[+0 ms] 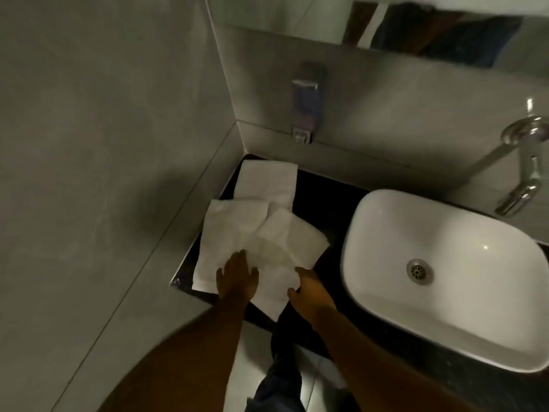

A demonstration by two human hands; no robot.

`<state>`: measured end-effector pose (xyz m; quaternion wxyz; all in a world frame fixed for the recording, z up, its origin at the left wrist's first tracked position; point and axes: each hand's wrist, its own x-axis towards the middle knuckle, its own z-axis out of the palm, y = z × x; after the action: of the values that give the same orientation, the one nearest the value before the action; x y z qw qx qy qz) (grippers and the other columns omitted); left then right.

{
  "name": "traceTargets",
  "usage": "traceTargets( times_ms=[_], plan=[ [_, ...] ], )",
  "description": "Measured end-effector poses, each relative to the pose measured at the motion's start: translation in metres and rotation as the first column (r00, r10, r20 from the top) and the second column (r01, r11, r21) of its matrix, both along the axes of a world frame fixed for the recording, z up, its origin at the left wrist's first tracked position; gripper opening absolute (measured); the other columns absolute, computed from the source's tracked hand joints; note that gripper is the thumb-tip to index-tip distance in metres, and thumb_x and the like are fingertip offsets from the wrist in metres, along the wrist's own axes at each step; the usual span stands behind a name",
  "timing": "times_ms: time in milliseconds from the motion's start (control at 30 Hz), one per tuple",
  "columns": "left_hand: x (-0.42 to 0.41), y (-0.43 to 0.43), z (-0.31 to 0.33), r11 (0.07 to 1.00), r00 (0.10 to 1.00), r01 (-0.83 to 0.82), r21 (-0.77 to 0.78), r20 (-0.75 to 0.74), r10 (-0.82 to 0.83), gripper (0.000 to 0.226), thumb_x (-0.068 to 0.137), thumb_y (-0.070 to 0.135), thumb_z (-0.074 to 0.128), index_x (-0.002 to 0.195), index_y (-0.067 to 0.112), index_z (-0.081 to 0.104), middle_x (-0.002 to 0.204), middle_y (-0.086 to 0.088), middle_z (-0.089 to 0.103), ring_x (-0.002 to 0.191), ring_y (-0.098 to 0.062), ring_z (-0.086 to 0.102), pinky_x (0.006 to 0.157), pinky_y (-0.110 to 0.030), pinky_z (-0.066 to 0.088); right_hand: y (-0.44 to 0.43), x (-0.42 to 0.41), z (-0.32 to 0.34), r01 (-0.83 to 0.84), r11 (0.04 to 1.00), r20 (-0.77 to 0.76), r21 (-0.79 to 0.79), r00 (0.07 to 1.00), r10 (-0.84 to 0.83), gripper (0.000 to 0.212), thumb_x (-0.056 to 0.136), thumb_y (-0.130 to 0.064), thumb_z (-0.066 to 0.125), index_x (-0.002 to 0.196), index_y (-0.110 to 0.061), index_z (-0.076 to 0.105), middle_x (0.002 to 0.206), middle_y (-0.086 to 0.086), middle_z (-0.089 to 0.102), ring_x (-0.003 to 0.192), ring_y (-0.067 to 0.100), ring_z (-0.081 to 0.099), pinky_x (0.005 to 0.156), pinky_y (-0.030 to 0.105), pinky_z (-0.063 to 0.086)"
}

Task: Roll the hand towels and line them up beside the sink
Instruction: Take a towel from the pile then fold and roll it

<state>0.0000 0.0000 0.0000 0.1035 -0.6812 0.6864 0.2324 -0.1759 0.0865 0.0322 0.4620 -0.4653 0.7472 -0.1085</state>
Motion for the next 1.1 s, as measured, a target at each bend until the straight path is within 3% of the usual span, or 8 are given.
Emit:
traceTargets(
  times_ms=[133,300,467,567,700,800,933,1100],
  plan=[
    [0.023,-0.011,-0.006,0.997,0.998,0.003,-0.080,-0.060,-0.008,0.066,0.089,0.061,0.057,0.141,0.021,0.046,0.128,-0.008,0.059,0.113,-0.031,0.057,0.096,-0.042,0.045,-0.007,0.016,-0.013,-0.003,0.996,-0.087,0.089,0.996,0.011,0.077,0.096,-0.031,0.055,0.157,-0.021,0.009,0.155,0.012,0.027,0.139,0.032,0.035,0.112,0.046,0.038],
    [0.034,-0.015,-0.002,0.926,0.863,-0.216,0.310,-0.382,0.330,0.070,0.084,0.066,0.064,0.132,0.015,0.060,0.132,-0.007,0.064,0.119,-0.030,0.059,0.104,-0.037,0.045,-0.003,0.039,-0.020,0.316,0.946,0.076,0.076,0.944,-0.322,0.084,0.094,-0.029,0.062,0.155,-0.022,0.005,0.154,0.012,0.021,0.134,0.035,0.040,0.107,0.048,0.044],
    [0.015,0.000,0.051,0.777,0.485,-0.236,0.583,-0.622,0.614,0.034,0.088,0.033,0.076,0.117,0.019,0.068,0.120,-0.006,0.071,0.106,-0.023,0.068,0.096,-0.037,0.054,0.009,0.039,-0.023,0.738,0.580,0.275,0.346,0.511,-0.815,0.081,0.088,-0.028,0.074,0.152,-0.007,0.029,0.146,0.017,0.042,0.128,0.037,0.049,0.105,0.045,0.045],
    [0.004,0.019,0.085,0.676,0.259,-0.228,0.701,-0.626,0.736,0.045,0.088,0.022,0.075,0.129,0.007,0.063,0.122,-0.016,0.070,0.108,-0.030,0.070,0.098,-0.044,0.055,0.028,0.028,0.009,0.580,0.463,0.463,0.670,0.160,-0.872,0.051,0.102,-0.032,0.052,0.145,-0.005,0.046,0.132,0.024,0.057,0.117,0.040,0.056,0.094,0.047,0.048],
    [-0.013,0.048,0.137,0.556,0.060,-0.133,0.820,-0.553,0.831,0.042,0.094,0.012,0.066,0.133,0.003,0.057,0.125,-0.024,0.067,0.113,-0.040,0.066,0.095,-0.049,0.055,0.058,0.017,0.074,0.430,0.466,0.517,0.773,-0.004,-0.856,0.054,0.087,-0.050,0.067,0.116,-0.005,0.072,0.112,0.022,0.067,0.099,0.038,0.066,0.094,0.050,0.051],
    [-0.029,0.066,0.172,0.553,0.099,-0.096,0.827,-0.545,0.833,0.037,0.094,0.011,0.065,0.130,0.006,0.059,0.116,-0.022,0.072,0.104,-0.041,0.070,0.088,-0.044,0.059,0.083,-0.001,0.121,0.471,0.420,0.535,0.776,-0.137,-0.834,0.043,0.083,-0.034,0.072,0.111,-0.001,0.074,0.107,0.022,0.070,0.094,0.035,0.071,0.091,0.050,0.053],
    [-0.043,0.084,0.207,0.581,0.213,-0.065,0.811,-0.558,0.802,0.037,0.093,0.009,0.067,0.129,0.014,0.060,0.099,-0.016,0.077,0.077,-0.040,0.075,0.062,-0.038,0.064,0.114,-0.035,0.180,0.603,0.378,0.544,0.702,-0.113,-0.831,0.040,0.077,-0.011,0.073,0.115,-0.002,0.067,0.089,0.021,0.071,0.068,0.029,0.071,0.062,0.039,0.061],
    [-0.060,0.115,0.245,0.547,0.284,0.122,0.828,-0.557,0.780,0.057,0.096,0.013,0.065,0.147,0.005,0.042,0.104,-0.019,0.067,0.079,-0.046,0.071,0.065,-0.046,0.057,0.156,-0.084,0.247,0.749,0.257,0.471,0.610,-0.083,-0.878,0.019,0.073,0.000,0.078,0.091,0.003,0.074,0.068,0.021,0.066,0.060,0.034,0.055,0.062,0.040,0.046]
  ],
)
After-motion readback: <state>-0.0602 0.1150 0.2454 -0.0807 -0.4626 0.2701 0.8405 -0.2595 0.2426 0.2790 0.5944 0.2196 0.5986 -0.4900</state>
